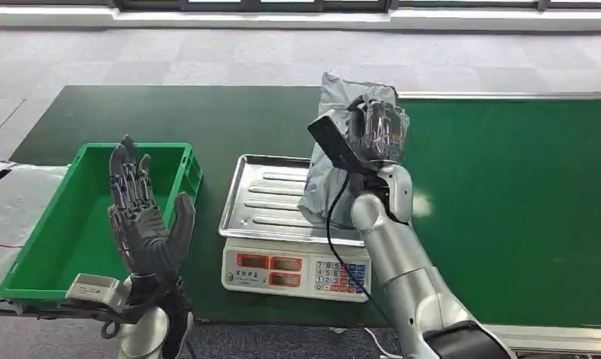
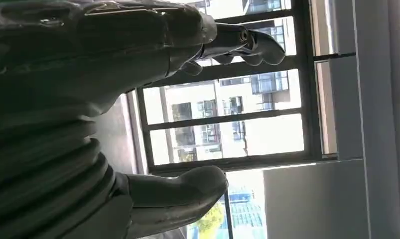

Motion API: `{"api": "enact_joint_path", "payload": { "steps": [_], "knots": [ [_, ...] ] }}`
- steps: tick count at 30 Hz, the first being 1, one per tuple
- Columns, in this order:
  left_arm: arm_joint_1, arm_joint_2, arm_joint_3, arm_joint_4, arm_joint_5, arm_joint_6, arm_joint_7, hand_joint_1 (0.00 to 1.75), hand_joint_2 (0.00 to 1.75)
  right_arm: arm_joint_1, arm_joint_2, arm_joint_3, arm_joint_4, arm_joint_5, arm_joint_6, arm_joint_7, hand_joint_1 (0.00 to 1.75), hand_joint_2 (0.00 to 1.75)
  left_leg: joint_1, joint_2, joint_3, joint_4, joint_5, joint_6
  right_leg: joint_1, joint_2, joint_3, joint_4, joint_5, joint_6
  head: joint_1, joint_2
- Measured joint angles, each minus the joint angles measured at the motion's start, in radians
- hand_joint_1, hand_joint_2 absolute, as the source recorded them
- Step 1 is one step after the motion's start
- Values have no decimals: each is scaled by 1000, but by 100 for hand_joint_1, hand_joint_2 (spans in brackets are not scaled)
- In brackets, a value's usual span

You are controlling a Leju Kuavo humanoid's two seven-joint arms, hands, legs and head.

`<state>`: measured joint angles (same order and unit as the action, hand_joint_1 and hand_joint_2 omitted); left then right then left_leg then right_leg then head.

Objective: Moved the parcel from conveyor to table for the left to box.

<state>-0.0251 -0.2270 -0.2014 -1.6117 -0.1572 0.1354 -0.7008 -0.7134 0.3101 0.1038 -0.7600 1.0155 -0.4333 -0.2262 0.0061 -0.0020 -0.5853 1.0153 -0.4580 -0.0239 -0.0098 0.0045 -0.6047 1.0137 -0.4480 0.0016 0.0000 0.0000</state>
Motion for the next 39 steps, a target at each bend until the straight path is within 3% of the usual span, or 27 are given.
{"api": "enact_joint_path", "payload": {
  "steps": [5, 17, 21, 26, 27, 28, 33, 34, 39],
  "knots": [
    [-11, 0, -3, 16, 2, -1, 0, 0, 175, -18, 0, 2, 51, -3, 10, 5, 175, 175, 0, 0, 0, 0, 0, 0, 0, 0, 0, 0, 0, 0, 0, 0],
    [-67, -3, -5, 58, -16, -46, 0, 0, 175, -66, 16, 39, 223, 22, 186, -57, 175, 175, 0, 0, 0, 0, 1, -1, 0, 0, -1, 0, 1, -1, 0, 0],
    [-67, -3, -4, 63, -17, -61, 0, 0, 175, -70, 26, 68, 253, 10, 308, -168, 175, 175, 0, 0, -1, 0, 1, -1, 1, 0, -1, 0, 1, -1, 0, 0],
    [-67, -3, -4, 65, -18, -63, 0, 0, 175, -71, 35, 96, 274, 3, 351, -228, 175, 175, 0, 0, -1, 0, 1, -1, 0, 0, -1, 0, 0, -1, 0, 0],
    [-67, -3, -4, 65, -18, -63, 0, 0, 175, -71, 36, 100, 277, 3, 354, -229, 164, 175, 0, 0, -1, 0, 1, -1, 0, 0, -1, 0, 1, -1, 0, 0],
    [-67, -3, -4, 65, -18, -63, 0, 0, 175, -71, 38, 103, 280, 2, 358, -229, 0, 175, 0, 0, -1, 0, 1, -1, 0, 0, -1, 0, 1, -1, 0, 0],
    [-66, -3, -4, 65, -24, -60, 0, 0, 175, -72, 39, 112, 289, 16, 322, -190, 0, 175, 0, 0, -1, 0, 1, -1, 0, 0, -1, 0, 1, -1, 0, 0],
    [-65, -3, -3, 65, -28, -60, 0, 0, 175, -72, 39, 115, 291, 22, 304, -179, 0, 0, 0, 0, -1, 0, 1, -1, 0, 0, -1, 0, 1, -1, 0, 0],
    [-61, -4, 9, 61, -43, -60, 0, 0, 175, -70, 40, 128, 285, 30, 198, -177, 0, 0, 0, 0, -1, 0, 1, -1, 1, 0, -1, 0, 1, -1, 0, 0]
  ]
}}
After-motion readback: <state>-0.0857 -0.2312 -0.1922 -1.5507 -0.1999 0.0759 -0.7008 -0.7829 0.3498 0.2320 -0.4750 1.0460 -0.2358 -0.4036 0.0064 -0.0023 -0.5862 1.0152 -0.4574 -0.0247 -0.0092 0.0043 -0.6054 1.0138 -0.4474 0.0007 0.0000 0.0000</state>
